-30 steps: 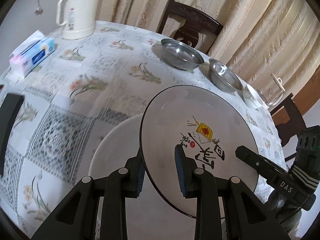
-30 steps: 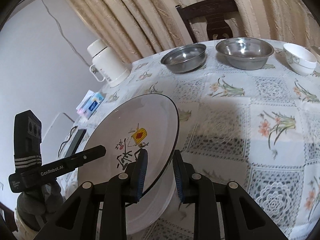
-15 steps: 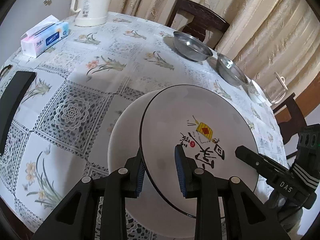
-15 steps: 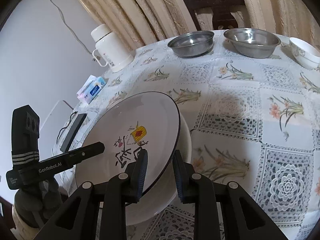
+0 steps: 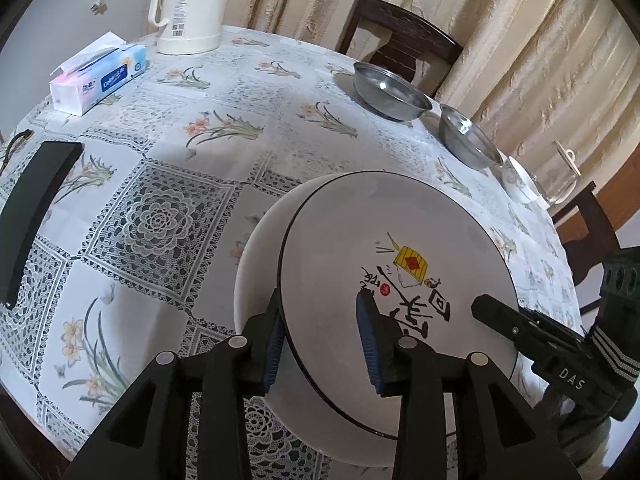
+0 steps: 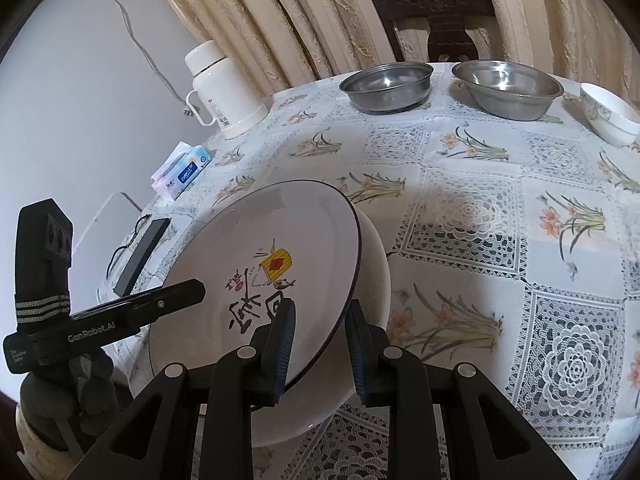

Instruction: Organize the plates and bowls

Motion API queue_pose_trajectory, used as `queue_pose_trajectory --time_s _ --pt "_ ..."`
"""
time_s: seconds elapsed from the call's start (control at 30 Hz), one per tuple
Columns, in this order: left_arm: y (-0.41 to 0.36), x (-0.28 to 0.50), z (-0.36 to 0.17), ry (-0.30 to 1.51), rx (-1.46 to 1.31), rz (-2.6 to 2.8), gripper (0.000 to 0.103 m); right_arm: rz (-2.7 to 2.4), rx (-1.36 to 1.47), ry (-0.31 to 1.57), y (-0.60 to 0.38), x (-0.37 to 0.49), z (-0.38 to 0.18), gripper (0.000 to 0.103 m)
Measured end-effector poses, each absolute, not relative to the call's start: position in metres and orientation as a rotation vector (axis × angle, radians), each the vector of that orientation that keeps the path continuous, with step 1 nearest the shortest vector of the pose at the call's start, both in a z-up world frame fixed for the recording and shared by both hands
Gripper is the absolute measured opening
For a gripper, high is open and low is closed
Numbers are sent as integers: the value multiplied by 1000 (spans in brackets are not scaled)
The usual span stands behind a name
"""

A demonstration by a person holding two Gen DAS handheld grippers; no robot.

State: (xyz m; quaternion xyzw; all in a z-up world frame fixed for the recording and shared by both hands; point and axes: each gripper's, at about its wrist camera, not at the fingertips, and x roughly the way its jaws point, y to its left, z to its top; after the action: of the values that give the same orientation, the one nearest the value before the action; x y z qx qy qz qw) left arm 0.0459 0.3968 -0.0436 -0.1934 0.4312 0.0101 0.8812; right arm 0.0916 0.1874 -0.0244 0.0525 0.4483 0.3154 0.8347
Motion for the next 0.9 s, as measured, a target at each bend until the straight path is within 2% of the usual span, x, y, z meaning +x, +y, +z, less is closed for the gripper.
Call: queue_pose_trajectory --time_s 0.2,0.27,0.3,0.9 --pt "397 42 -40 902 -418 -9 46 656 96 940 186 88 -24 27" --pt "398 39 -37 888 -412 -1 56 653 96 940 186 87 -24 27" --pt "400 36 -34 875 -415 2 57 651 97 939 186 87 -24 27" --pt "406 29 -27 843 -428 -9 58 623 82 912 187 78 -20 28"
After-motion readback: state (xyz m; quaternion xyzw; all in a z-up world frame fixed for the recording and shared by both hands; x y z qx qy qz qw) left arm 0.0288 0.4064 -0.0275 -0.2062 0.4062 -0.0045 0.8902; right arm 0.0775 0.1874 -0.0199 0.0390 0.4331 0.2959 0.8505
